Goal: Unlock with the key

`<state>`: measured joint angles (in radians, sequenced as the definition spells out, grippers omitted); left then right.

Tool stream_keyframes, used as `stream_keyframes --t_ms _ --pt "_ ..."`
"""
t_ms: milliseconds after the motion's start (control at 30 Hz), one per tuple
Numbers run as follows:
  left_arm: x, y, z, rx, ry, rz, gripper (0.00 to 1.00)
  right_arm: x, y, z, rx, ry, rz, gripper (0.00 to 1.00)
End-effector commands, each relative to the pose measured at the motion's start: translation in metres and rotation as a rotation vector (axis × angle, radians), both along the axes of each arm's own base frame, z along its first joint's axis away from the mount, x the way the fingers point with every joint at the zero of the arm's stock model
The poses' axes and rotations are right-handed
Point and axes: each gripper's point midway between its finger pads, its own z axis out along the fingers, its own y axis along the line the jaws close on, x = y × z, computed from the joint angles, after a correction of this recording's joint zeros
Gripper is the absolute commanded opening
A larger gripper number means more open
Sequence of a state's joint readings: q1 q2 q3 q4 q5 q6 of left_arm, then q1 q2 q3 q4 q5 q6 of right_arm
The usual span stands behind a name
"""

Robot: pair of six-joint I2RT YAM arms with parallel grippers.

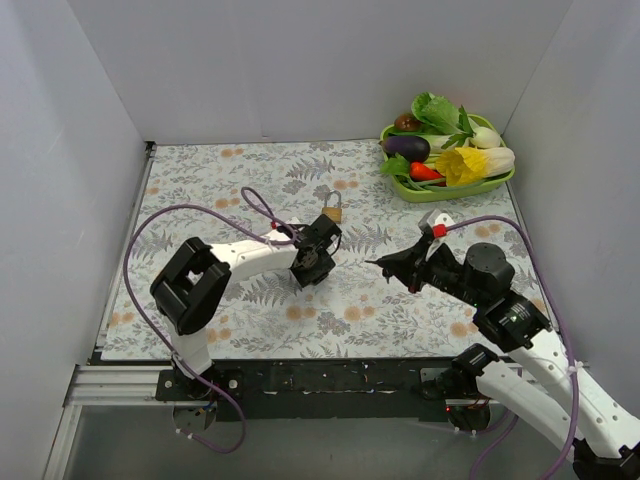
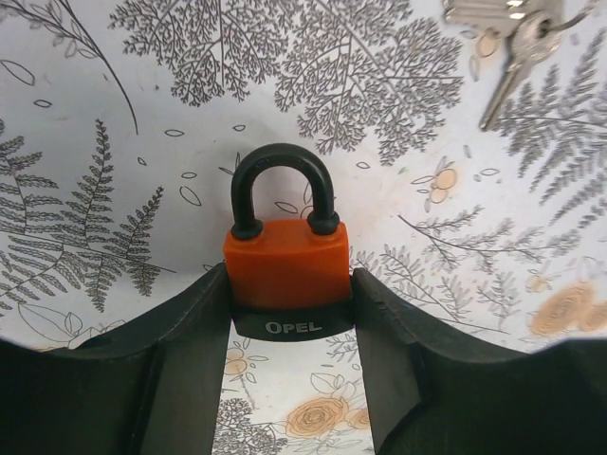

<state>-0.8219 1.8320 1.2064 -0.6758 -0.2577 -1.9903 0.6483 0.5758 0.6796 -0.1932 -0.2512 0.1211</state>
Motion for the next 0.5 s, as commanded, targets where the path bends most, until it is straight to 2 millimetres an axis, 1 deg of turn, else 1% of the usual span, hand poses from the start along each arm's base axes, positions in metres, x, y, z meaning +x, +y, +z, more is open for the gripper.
stream_keyframes --t_ms 0,33,100,133,167,200,233,267,300,333,367,400,433,467 --pt "0.062 -0.027 0.089 -0.678 -0.125 0.900 0.00 0.009 0.010 0.014 0.074 -0.009 -0.002 0.01" --pt "0.063 -0.027 0.104 -0.733 -0.133 0.900 0.00 0.011 0.011 0.016 0.084 -0.006 -0.009 0.01" --pt "0.065 -0.031 0.124 -0.824 -0.139 0.881 0.00 0.017 0.014 0.014 0.087 0.007 -0.026 0.01" --pt "0.066 -0.026 0.125 -0.840 -0.139 0.879 0.00 0.019 0.015 0.015 0.093 0.008 -0.030 0.01" --pt "0.062 -0.027 0.139 -0.893 -0.119 0.859 0.00 0.022 0.017 0.013 0.103 0.019 -0.030 0.01" --pt "0.065 -0.028 0.150 -0.947 -0.129 0.847 0.00 0.024 0.019 0.018 0.122 0.006 -0.031 0.01" --pt "0.064 -0.023 0.151 -0.962 -0.131 0.846 0.00 0.025 0.020 0.019 0.132 0.008 -0.033 0.01" --pt "0.062 -0.021 0.165 -1.004 -0.139 0.836 0.00 0.027 0.023 0.023 0.155 0.004 -0.035 0.01" --pt "0.063 -0.020 0.175 -1.038 -0.152 0.829 0.00 0.028 0.025 0.021 0.160 0.006 -0.040 0.01" --pt "0.065 -0.015 0.182 -1.060 -0.164 0.832 0.00 0.029 0.026 0.024 0.172 -0.001 -0.041 0.01" --pt "0.063 -0.012 0.183 -1.071 -0.163 0.838 0.00 0.030 0.028 0.026 0.181 -0.006 -0.045 0.01" --pt "0.061 -0.009 0.196 -1.128 -0.157 0.854 0.00 0.032 0.030 0.031 0.192 -0.022 -0.057 0.01" --pt "0.061 -0.006 0.200 -1.160 -0.154 0.873 0.00 0.033 0.030 0.034 0.197 -0.029 -0.066 0.01" --pt "0.059 -0.001 0.197 -1.179 -0.149 0.888 0.00 0.035 0.032 0.034 0.195 -0.031 -0.077 0.01"
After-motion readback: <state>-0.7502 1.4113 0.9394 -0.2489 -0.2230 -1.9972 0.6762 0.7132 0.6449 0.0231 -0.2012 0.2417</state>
